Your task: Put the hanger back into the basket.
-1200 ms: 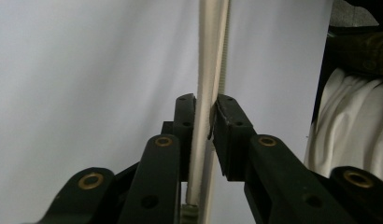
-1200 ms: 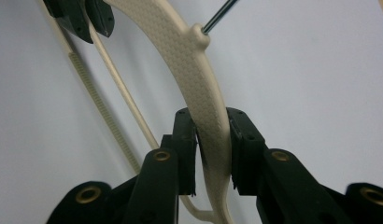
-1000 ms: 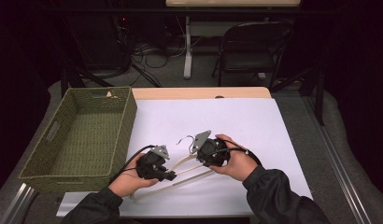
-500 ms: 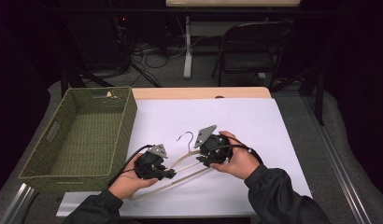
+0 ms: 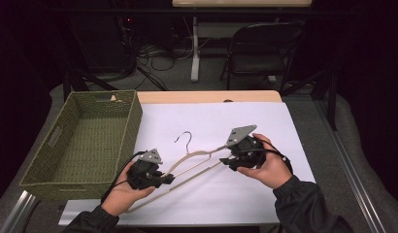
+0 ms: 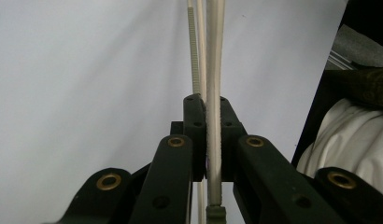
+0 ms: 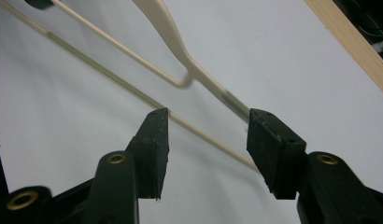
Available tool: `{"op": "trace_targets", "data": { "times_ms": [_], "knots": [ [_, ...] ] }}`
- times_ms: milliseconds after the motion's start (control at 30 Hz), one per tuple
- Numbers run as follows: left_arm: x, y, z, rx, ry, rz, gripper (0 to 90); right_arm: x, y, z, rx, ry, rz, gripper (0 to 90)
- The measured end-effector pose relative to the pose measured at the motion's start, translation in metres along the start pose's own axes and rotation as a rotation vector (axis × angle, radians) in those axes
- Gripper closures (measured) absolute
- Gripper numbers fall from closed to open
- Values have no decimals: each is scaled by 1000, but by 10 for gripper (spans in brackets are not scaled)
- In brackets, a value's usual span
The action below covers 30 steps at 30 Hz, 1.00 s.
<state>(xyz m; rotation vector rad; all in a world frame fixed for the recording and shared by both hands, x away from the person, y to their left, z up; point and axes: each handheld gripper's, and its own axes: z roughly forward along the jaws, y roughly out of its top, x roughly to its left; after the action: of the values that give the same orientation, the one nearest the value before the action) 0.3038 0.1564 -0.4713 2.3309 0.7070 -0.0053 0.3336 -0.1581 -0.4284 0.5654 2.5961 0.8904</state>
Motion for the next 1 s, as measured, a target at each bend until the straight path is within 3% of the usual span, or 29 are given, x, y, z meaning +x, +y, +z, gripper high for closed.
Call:
{"op": "trace_targets", "data": {
  "times_ms": [67,333,567,600,833,900,967,1000],
  "knots": [
    [-2,-2,-8,-15,16,-10,871,-6,-12,-6,-1,-14,41,483],
    [-9,-4,-42,-68,54,-28,870,-15,-40,-16,-2,-39,115,480],
    [-8,-5,-69,-94,110,-41,870,-18,-66,-12,10,-48,180,470],
    [-5,-5,-78,-105,117,-54,870,-17,-71,-11,43,-52,193,469],
    [7,-6,-110,-143,174,-65,870,-15,-88,-2,8,-60,246,467],
    [12,-6,-122,-153,192,-66,870,-15,-91,-1,32,-59,252,468],
    [18,-7,-132,-157,208,-73,870,-14,-95,5,-16,-66,271,468],
    [21,-8,-138,-160,221,-76,870,-15,-95,3,28,-61,268,468]
  ]
}}
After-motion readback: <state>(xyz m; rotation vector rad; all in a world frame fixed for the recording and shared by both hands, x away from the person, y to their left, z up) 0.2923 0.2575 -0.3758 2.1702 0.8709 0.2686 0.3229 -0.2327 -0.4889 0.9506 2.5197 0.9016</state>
